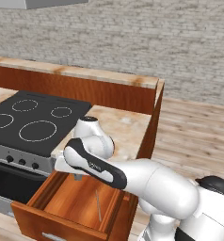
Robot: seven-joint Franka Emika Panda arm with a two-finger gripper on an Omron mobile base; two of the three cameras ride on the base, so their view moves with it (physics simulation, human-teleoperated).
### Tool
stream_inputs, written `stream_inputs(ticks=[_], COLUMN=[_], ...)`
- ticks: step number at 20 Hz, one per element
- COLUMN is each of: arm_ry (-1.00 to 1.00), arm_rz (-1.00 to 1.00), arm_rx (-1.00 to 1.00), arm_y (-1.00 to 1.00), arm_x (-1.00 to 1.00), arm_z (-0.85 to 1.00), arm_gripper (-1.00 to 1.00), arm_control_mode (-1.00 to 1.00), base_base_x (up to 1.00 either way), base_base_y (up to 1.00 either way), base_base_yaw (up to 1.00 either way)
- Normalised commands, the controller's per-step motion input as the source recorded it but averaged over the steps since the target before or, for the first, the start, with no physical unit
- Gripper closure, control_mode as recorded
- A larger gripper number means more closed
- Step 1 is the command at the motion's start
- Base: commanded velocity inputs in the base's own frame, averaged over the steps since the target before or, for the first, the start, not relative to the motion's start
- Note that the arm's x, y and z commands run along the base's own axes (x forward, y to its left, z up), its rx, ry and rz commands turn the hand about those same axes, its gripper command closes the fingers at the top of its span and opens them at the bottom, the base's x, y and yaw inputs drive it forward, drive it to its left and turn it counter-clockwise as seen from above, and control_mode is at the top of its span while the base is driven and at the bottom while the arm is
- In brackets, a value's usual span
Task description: Take a straw from the drawer in front and place it inside the glass cup on the dining counter.
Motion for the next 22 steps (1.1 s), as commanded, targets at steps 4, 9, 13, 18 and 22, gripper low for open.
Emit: stream_inputs(ticks=[4,9,13,18,22], arm_ry=[0.06,0.02,0.02,0.02,0.0], arm_rz=[0.0,0.0,0.0,0.0,0.0], arm_rx=[0.01,0.0,0.0,0.0,0.0], arm_y=[0.0,0.09,0.1,0.13,0.16], arm_x=[0.0,0.0,0.0,0.0,0.0], arm_z=[-0.25,-0.36,-0.36,-0.36,-0.38], arm_gripper=[1.0,1.0,1.0,1.0,1.0], arm_control_mode=[-1.0,-1.0,-1.0,-1.0,-1.0], base_base_x=[0.0,0.0,0.0,0.0,0.0], base_base_y=[0.0,0.0,0.0,0.0,0.0], base_base_yaw=[0.0,0.0,0.0,0.0,0.0])
